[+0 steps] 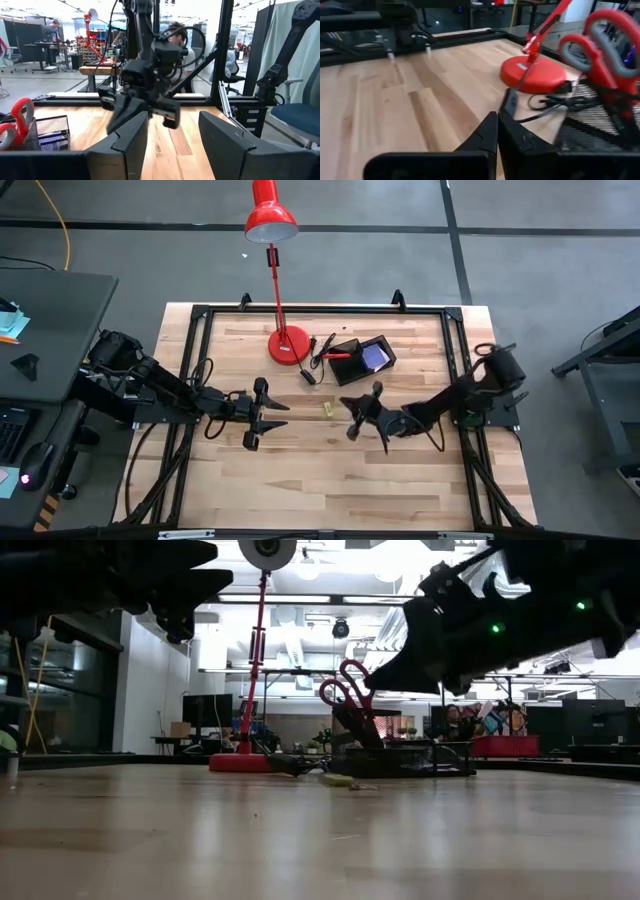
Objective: Pick and place office supplies into organizer
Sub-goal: Put the yellow eraser into the black desk organizer
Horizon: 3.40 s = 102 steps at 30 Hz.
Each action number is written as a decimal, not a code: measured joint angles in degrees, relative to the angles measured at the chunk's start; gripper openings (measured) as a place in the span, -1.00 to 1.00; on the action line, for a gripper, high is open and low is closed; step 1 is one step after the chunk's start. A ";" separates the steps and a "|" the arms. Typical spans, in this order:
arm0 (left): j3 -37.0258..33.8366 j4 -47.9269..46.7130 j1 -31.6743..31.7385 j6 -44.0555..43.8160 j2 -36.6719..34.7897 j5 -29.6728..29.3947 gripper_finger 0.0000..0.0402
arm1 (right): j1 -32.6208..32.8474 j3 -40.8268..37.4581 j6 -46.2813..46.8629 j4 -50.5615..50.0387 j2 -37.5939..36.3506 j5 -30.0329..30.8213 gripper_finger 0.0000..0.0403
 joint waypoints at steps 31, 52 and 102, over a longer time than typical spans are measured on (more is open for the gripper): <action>0.00 -0.34 0.01 -0.21 -0.02 -1.86 -0.16 | -2.63 22.19 24.37 -34.82 11.43 1.50 0.15; 0.00 -0.97 0.00 -0.22 -0.02 -1.99 -0.16 | -2.80 22.18 29.01 -34.89 16.52 3.44 0.15; 0.00 -1.68 0.00 0.02 -0.02 -1.95 -0.16 | -2.78 22.03 13.60 -27.60 18.29 -7.14 -0.85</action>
